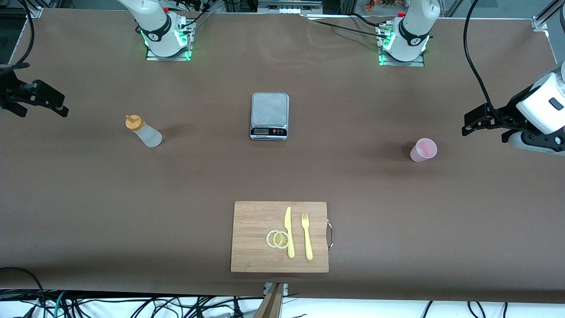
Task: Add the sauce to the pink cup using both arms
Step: 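Move the left gripper down to the pink cup, then grasp the pink cup with the left gripper, then carry the pink cup with the left gripper onto the scale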
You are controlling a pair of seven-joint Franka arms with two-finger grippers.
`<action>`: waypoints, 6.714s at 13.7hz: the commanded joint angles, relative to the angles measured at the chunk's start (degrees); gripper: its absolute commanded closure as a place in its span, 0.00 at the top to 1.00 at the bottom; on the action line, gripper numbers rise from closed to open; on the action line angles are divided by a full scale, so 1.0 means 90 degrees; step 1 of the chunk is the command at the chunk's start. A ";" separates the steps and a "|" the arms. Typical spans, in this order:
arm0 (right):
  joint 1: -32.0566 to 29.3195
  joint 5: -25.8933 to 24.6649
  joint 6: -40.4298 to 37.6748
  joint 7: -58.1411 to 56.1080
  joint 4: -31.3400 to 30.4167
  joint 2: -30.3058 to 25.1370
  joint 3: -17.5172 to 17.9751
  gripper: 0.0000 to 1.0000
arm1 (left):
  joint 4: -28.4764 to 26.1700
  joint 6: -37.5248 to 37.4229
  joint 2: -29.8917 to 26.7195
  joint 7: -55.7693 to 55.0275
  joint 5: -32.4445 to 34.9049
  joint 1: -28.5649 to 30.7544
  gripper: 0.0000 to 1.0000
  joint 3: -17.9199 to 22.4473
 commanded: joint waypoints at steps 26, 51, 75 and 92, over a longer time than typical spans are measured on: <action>0.0538 0.0228 -0.0143 -0.0019 0.0699 0.0772 -0.0315 1.00 | -0.5184 0.4245 -0.0176 0.1286 0.0371 0.0570 0.99 0.0252; 0.0500 0.0237 -0.0114 0.0000 0.0699 0.0811 -0.0373 1.00 | -0.5928 0.5752 0.0381 0.1267 -0.0303 0.0619 0.06 0.0252; 0.0549 0.0286 -0.0114 0.0000 0.0699 0.0830 -0.0354 1.00 | -0.3780 0.3935 0.0283 -0.4131 -0.0682 -0.2445 0.00 -0.1701; 0.0510 0.0227 -0.0162 -0.0252 0.0680 0.0908 -0.0354 1.00 | -0.3712 0.5400 0.1260 -0.5608 -0.0752 -0.4069 0.00 -0.1691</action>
